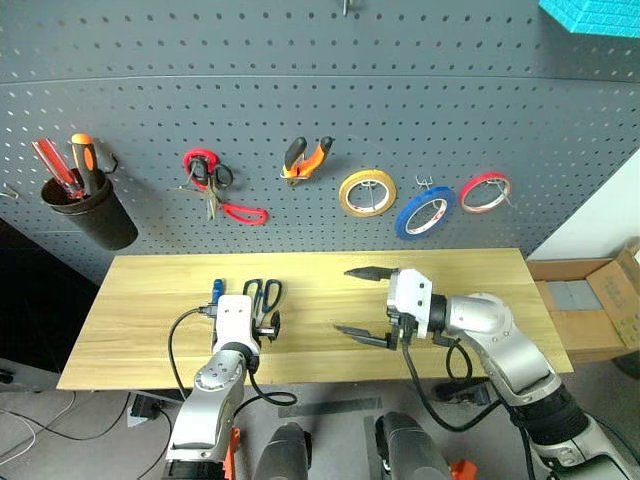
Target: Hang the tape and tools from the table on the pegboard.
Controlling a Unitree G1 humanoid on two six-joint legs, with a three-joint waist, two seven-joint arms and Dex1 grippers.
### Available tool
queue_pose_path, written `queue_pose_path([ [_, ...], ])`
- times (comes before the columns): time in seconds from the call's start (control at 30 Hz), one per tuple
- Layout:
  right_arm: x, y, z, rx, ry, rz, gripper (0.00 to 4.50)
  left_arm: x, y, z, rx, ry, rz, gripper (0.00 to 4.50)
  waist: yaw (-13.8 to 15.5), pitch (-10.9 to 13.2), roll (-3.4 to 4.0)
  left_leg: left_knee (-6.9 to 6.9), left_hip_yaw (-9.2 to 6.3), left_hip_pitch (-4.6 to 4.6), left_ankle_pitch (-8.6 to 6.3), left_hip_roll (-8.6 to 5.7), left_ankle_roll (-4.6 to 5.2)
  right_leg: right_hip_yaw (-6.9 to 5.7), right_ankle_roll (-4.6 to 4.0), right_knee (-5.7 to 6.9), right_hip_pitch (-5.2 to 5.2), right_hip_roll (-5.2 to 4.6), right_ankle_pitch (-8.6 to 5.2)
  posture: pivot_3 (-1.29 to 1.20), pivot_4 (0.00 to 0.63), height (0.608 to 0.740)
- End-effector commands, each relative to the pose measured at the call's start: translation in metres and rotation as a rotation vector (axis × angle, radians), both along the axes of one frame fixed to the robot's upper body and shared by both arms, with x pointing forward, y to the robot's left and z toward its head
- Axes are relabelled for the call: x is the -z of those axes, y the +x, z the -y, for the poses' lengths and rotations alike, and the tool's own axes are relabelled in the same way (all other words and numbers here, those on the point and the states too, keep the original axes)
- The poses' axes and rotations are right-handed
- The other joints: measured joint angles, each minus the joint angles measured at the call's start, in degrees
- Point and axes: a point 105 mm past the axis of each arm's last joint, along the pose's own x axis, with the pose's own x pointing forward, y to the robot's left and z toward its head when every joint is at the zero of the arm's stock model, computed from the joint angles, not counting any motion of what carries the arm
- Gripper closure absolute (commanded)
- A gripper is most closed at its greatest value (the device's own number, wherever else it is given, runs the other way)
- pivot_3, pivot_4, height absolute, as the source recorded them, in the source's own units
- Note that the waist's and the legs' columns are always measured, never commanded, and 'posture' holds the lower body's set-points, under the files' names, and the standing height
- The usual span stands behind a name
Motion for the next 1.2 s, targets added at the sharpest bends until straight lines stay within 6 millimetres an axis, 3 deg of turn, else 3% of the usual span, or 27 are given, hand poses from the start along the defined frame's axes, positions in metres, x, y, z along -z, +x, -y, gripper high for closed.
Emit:
queue_pose_path([
  [0.03, 0.000, -0.011, -0.003, -0.075, -0.003, 0.038, 0.03, 0.003, 0.005, -0.008, -0.005, 0.047, -0.027, 0.00, 0.00, 0.70, -0.03, -0.01, -0.03, -0.03, 0.00, 0.01, 0.00, -0.01, 0.00, 0.00, -0.03, -0.01, 0.00, -0.01, 0.317, 0.740],
  [0.27, 0.000, -0.003, -0.009, -0.072, 0.014, 0.024, 0.03, 0.015, 0.013, -0.003, 0.043, 0.072, -0.094, 0.00, 0.04, 2.95, -0.14, -0.02, -0.38, -0.13, -0.02, 0.06, 0.02, -0.02, 0.00, -0.06, -0.09, -0.11, 0.00, -0.01, 0.346, 0.740],
  [0.43, 0.000, 0.000, -0.016, -0.094, 0.008, 0.047, 0.03, 0.035, 0.009, 0.002, 0.048, -0.021, -0.190, 0.00, 0.07, 3.40, 0.04, -0.03, -0.46, -0.17, -0.02, 0.08, 0.02, -0.05, 0.00, -0.07, -0.13, -0.16, 0.00, -0.02, 0.354, 0.740],
  [0.57, -0.002, 0.000, -0.020, -0.103, 0.016, 0.052, 0.03, 0.033, 0.011, -0.007, 0.047, 0.022, -0.204, 0.00, 0.06, 3.45, 0.12, -0.04, -0.47, -0.15, -0.02, 0.06, 0.02, -0.09, 0.00, -0.08, -0.09, -0.16, 0.00, -0.02, 0.354, 0.740],
  [0.67, -0.003, -0.001, -0.021, -0.107, 0.021, 0.050, 0.00, 0.032, 0.010, -0.014, 0.044, 0.051, -0.220, 0.65, 0.02, 3.47, 0.13, -0.04, -0.48, -0.14, -0.02, 0.06, 0.01, -0.09, 0.01, -0.07, -0.08, -0.15, 0.00, -0.01, 0.353, 0.740],
  [0.97, -0.005, 0.001, -0.022, -0.098, 0.033, 0.047, 0.00, 0.031, -0.002, -0.029, 0.002, 0.106, -0.252, 3.69, -0.78, 3.50, 0.18, -0.10, -0.49, -0.10, -0.02, 0.10, 0.01, -0.06, 0.01, -0.11, -0.08, -0.16, -0.01, -0.01, 0.338, 0.740],
  [1.07, -0.006, 0.003, -0.022, -0.089, 0.040, 0.049, 0.00, 0.032, -0.007, -0.031, -0.006, 0.110, -0.257, 3.95, -0.83, 3.49, 0.18, -0.10, -0.52, -0.10, -0.02, 0.13, 0.00, -0.07, 0.02, -0.11, -0.08, -0.16, -0.01, 0.00, 0.324, 0.740],
  [1.2, -0.006, 0.005, -0.022, -0.087, 0.040, 0.051, 0.00, 0.032, -0.008, -0.031, -0.010, 0.101, -0.254, 3.95, -0.92, 3.49, 0.18, -0.14, -0.52, -0.10, -0.03, 0.13, -0.01, -0.07, 0.02, -0.13, -0.09, -0.17, -0.01, 0.00, 0.314, 0.740],
])
